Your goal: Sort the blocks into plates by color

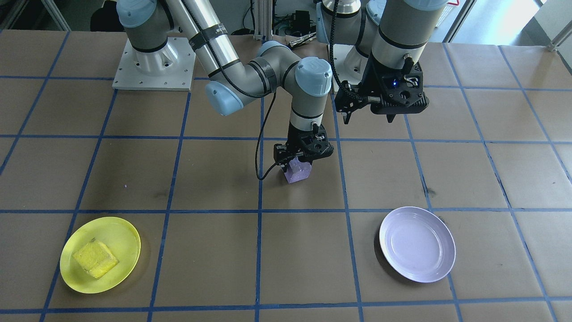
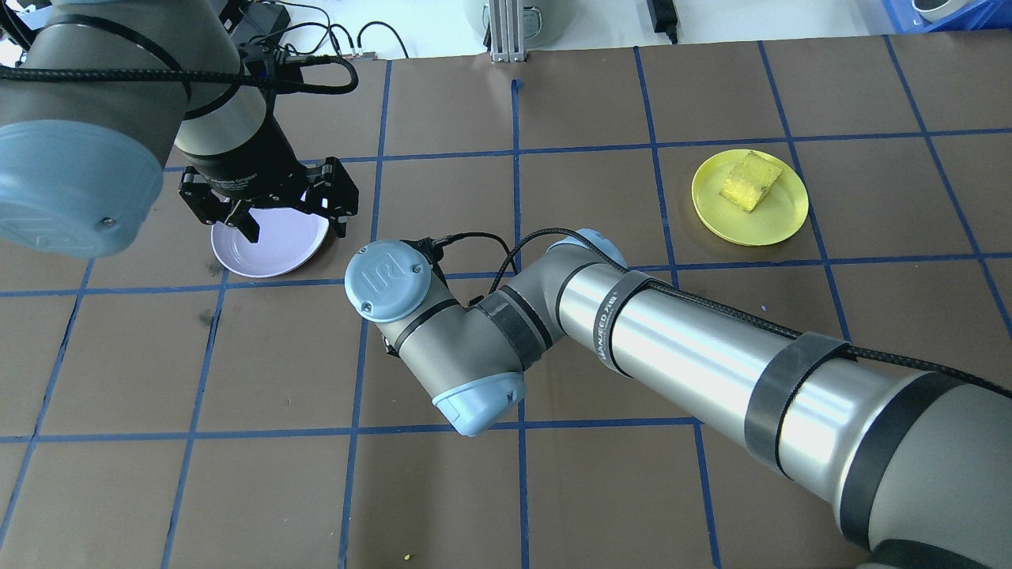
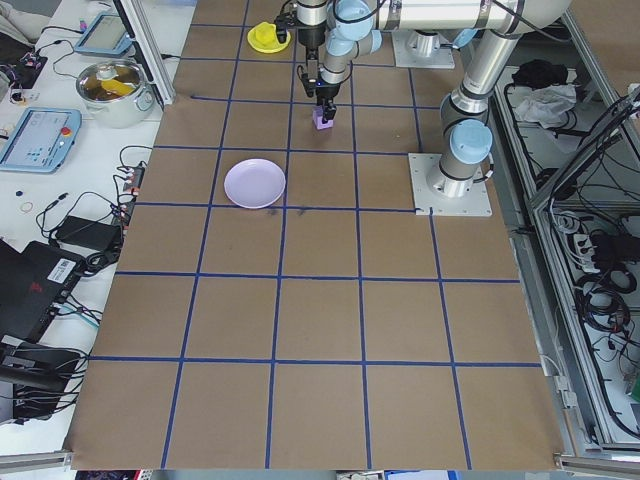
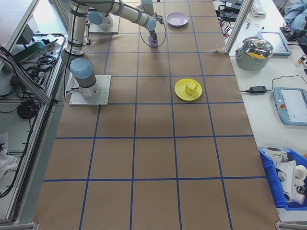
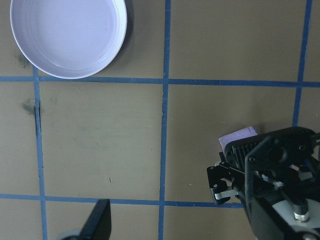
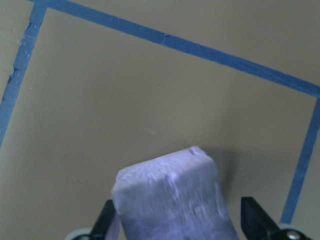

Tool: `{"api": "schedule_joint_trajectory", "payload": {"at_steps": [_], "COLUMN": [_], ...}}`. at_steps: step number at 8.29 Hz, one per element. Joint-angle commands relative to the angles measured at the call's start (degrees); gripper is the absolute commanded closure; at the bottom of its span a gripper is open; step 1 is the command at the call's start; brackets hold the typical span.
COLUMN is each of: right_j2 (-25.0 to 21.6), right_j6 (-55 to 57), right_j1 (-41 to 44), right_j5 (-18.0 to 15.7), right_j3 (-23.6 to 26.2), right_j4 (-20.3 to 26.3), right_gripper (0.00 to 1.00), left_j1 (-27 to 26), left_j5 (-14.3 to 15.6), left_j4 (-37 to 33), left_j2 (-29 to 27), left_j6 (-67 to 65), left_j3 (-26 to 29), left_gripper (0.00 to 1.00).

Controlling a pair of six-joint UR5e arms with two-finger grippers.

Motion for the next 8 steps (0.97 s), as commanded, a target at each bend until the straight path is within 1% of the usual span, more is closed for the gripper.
{"api": "schedule_joint_trajectory", "payload": {"at_steps": [1,2,4,5,6,8], "right_j2": [-2.56,-4.58,-8.36,-10.64,-13.36,-18.02], "right_j6": [-0.78,-1.74,-4.55,-6.74,-8.59,-14.03], "right_j1": [-3.33,-6.66,-14.38,-17.90,-21.07,-27.66], "right_j5": [-0.08,0.27,1.06,2.10,3.07,3.17], "right_j3": [0.29,0.73,0.73,0.64,0.64,0.47], "right_j4": [0.87,1.05,5.25,10.05,13.23,19.47], "right_gripper": [0.00,0.00,0.00,0.00,0.00,0.00], "left_j1": [0.01,0.10,0.19,0.27,0.27,0.27], "left_j5": [0.10,0.01,-0.16,-0.16,0.01,-0.16], "left_j4": [-0.34,-0.69,-0.34,-0.25,-0.34,-0.08], "left_j2": [0.09,0.09,0.00,0.00,0.09,-0.17], "left_j6": [0.00,0.00,-0.09,-0.09,0.00,-1.05], "left_j3": [0.11,0.28,-0.06,-0.07,-0.07,0.02], "left_gripper": [0.00,0.00,0.00,0.00,0.00,0.00]}}
